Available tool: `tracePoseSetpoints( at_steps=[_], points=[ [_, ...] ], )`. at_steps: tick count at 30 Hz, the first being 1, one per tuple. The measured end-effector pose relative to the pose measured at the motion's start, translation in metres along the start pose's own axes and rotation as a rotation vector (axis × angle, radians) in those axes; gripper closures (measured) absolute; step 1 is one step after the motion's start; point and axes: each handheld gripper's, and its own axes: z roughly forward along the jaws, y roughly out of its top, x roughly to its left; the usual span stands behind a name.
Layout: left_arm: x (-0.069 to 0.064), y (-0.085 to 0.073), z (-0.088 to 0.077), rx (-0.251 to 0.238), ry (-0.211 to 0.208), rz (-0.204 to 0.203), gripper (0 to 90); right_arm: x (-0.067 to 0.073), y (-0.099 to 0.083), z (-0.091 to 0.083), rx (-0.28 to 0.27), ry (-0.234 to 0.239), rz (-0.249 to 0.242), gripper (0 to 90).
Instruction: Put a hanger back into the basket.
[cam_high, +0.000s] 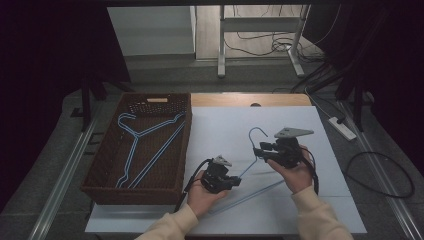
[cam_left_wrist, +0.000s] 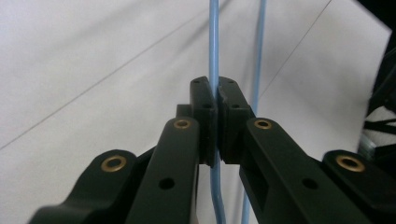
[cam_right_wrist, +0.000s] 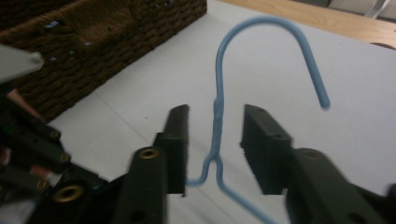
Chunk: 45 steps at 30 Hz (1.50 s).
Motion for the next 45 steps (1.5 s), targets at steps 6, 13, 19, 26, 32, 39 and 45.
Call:
tracePoseSetpoints(
  at_steps=[6, 13, 19, 26, 32, 39, 45],
  points=[
    [-0.005, 0.002, -0.011, -0.043, 0.013, -0.006, 86.3, 0.002, -0.030, -0.027, -0.043, 0.013, 0.012, 41.1],
    [-0.010, 0.006, -0.028, -0.096, -0.007, -0.017, 86.3, -0.005, -0.055, -0.053, -0.144, 0.013, 0.008, 35.0],
    [-0.014, 0.012, -0.043, -0.131, -0.017, -0.007, 86.3, -0.011, -0.069, -0.066, -0.188, -0.004, 0.032, 34.7],
    [-0.013, 0.019, -0.069, -0.184, -0.001, -0.002, 86.3, -0.012, -0.078, -0.069, -0.173, 0.003, 0.041, 33.7],
    [-0.008, 0.026, -0.101, -0.244, -0.008, 0.001, 86.3, -0.015, -0.082, -0.065, -0.152, 0.004, 0.047, 33.2],
    [0.002, 0.026, -0.139, -0.295, -0.004, 0.007, 86.3, -0.016, -0.085, -0.055, -0.105, -0.002, 0.027, 30.7],
    [0.015, 0.025, -0.173, -0.339, 0.009, 0.004, 86.3, -0.017, -0.086, -0.053, -0.089, -0.014, 0.022, 29.1]
  ],
)
